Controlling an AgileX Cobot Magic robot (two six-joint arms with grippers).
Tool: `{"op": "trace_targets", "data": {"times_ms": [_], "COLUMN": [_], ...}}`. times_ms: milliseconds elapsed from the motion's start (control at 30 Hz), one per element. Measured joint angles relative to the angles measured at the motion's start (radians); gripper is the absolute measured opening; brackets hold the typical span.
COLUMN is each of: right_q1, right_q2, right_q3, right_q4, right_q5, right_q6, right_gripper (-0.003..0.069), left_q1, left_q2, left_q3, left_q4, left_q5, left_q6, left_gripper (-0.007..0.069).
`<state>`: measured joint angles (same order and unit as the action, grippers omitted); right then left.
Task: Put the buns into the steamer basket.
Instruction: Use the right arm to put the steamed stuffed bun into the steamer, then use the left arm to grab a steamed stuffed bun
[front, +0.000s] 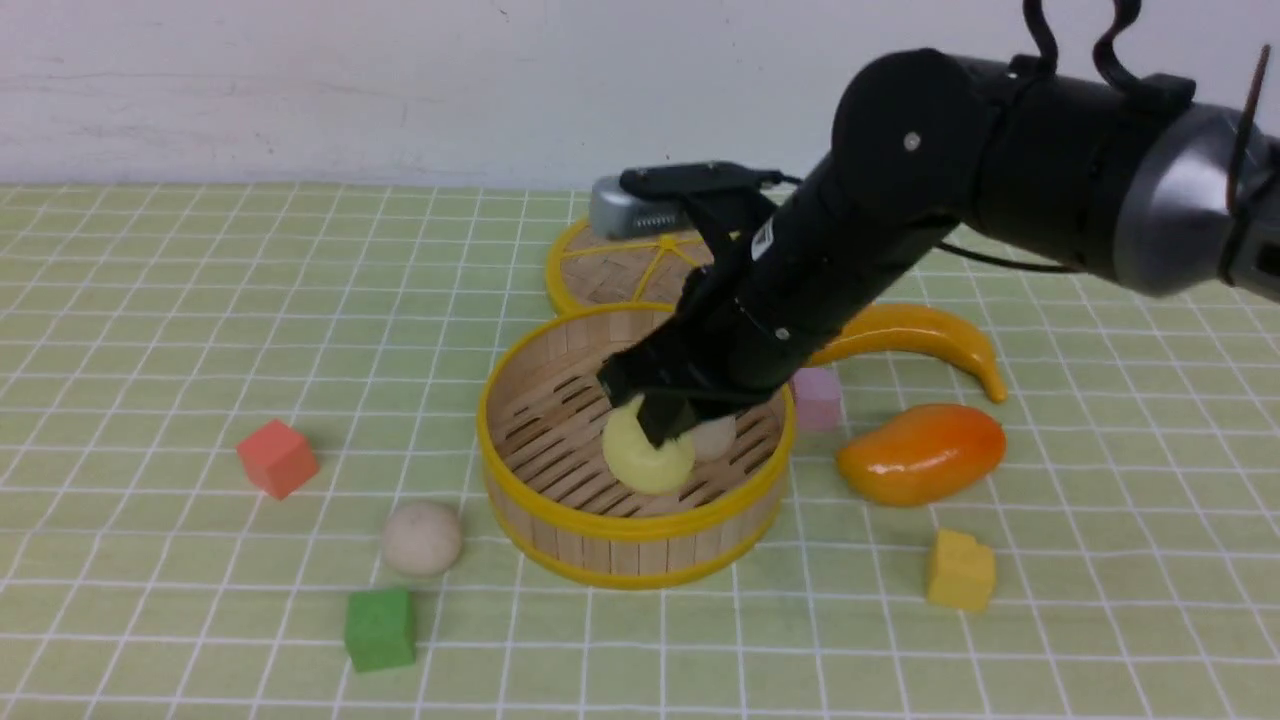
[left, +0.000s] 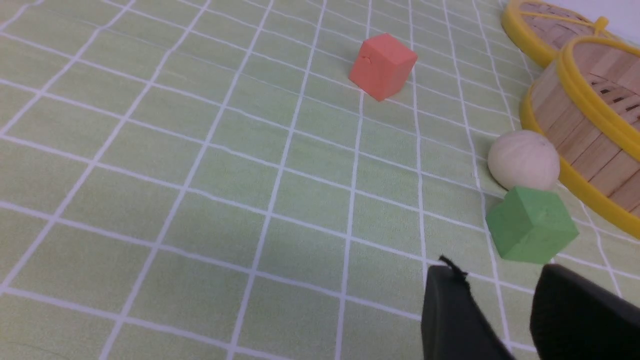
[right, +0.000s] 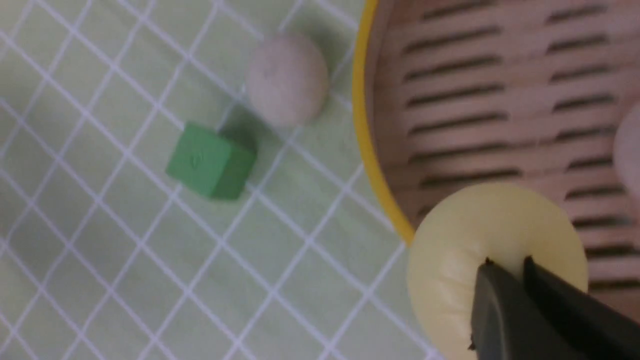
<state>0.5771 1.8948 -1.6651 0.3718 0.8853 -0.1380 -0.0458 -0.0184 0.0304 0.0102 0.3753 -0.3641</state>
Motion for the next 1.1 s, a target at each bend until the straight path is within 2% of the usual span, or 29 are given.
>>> {"op": "trace_targets", "data": {"times_ms": [167, 400, 467, 633, 733, 833, 1000, 1100], "right_q1": [0.000, 0.000, 0.000, 0.000, 0.000, 0.000, 0.000, 0.000], "right_q2": [0.101, 0.196, 0.203, 0.205, 0.205, 0.205, 0.160, 0.064], "right_q3": [-0.032, -0.032, -0.032, -0.032, -0.032, -0.032, -0.033, -0.048], "right_q4": [0.026, 0.031, 0.028, 0.027, 0.021, 0.007, -0.040, -0.117], "right_q5": [-0.120, -0.196, -0.202, -0.212, -0.196, -0.161, -0.080, 0.012], "right_q6": [-0.001, -0.001, -0.001, -0.001, -0.001, -0.001, -0.001, 0.000], "right_gripper": [0.0000, 0.0018, 0.0034, 0.0129, 0.0237, 0.0302, 0.0327, 0.0288], "left_q1": [0.000, 0.000, 0.000, 0.000, 0.000, 0.000, 0.000, 0.000], "left_q2": [0.000, 0.000, 0.000, 0.000, 0.000, 0.000, 0.000, 0.000], "left_q3": [0.000, 0.000, 0.000, 0.000, 0.000, 0.000, 0.000, 0.000], "left_q4": [0.000, 0.000, 0.000, 0.000, 0.000, 0.000, 0.000, 0.000], "left_q5": [0.000, 0.000, 0.000, 0.000, 0.000, 0.000, 0.000, 0.000], "left_q6": [0.000, 0.000, 0.000, 0.000, 0.000, 0.000, 0.000, 0.000], "left_gripper": [0.0238, 0.0238, 0.0238, 0.0238, 0.0238, 0.0238, 0.0238, 0.0238]}}
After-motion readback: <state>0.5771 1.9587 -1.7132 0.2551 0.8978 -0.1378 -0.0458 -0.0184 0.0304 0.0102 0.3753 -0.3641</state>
